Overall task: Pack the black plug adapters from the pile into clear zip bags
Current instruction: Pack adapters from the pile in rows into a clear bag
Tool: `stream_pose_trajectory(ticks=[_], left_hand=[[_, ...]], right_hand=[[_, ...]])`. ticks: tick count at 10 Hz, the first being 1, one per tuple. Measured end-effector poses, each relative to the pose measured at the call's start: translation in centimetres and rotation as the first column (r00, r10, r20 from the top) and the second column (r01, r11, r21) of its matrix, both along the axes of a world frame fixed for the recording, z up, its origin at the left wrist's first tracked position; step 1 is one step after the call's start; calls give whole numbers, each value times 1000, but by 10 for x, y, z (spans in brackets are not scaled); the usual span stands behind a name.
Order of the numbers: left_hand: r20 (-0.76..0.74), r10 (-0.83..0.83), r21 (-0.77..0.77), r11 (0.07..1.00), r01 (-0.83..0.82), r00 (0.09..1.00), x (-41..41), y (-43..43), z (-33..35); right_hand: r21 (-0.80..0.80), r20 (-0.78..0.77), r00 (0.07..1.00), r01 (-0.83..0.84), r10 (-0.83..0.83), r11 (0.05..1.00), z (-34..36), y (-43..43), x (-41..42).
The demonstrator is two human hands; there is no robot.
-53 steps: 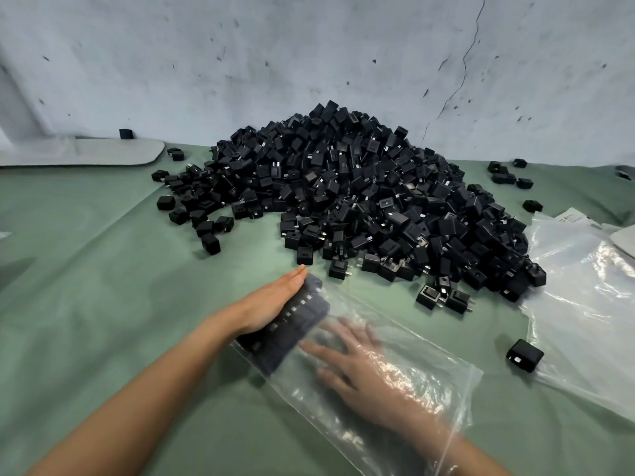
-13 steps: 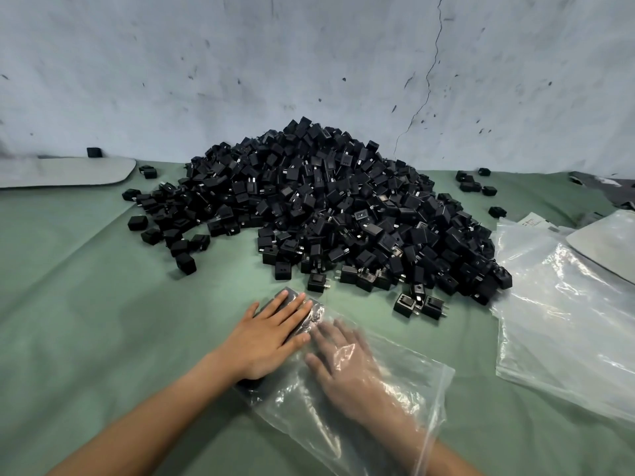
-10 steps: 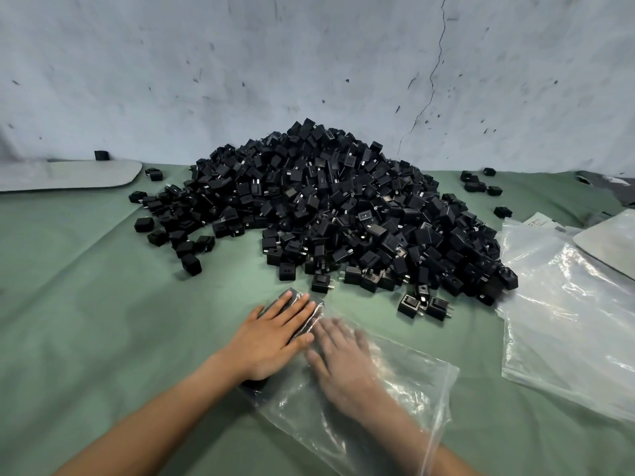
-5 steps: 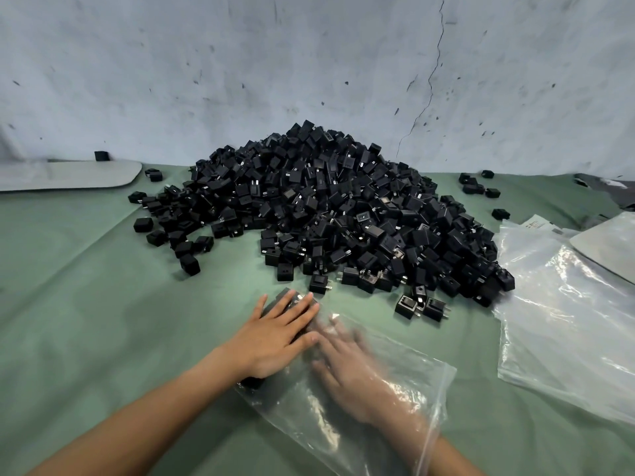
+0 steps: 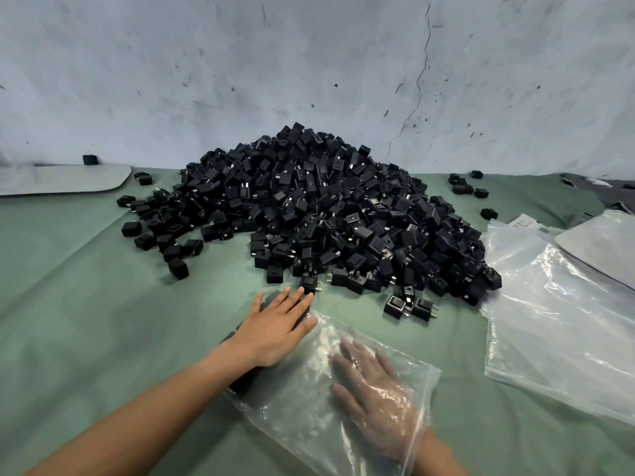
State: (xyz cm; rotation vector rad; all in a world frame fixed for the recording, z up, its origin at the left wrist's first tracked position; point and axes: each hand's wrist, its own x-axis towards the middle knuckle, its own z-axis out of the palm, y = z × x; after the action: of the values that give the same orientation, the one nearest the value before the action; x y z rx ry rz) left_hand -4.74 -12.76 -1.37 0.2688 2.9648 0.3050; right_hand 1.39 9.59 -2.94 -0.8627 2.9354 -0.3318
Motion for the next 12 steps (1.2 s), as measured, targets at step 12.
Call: stream_pose_trajectory(ticks=[12], left_hand=[[-194, 182, 411, 907, -89, 964, -90, 119, -9]], right_hand=[[-197, -155, 986, 25, -57, 980, -34, -2, -14]])
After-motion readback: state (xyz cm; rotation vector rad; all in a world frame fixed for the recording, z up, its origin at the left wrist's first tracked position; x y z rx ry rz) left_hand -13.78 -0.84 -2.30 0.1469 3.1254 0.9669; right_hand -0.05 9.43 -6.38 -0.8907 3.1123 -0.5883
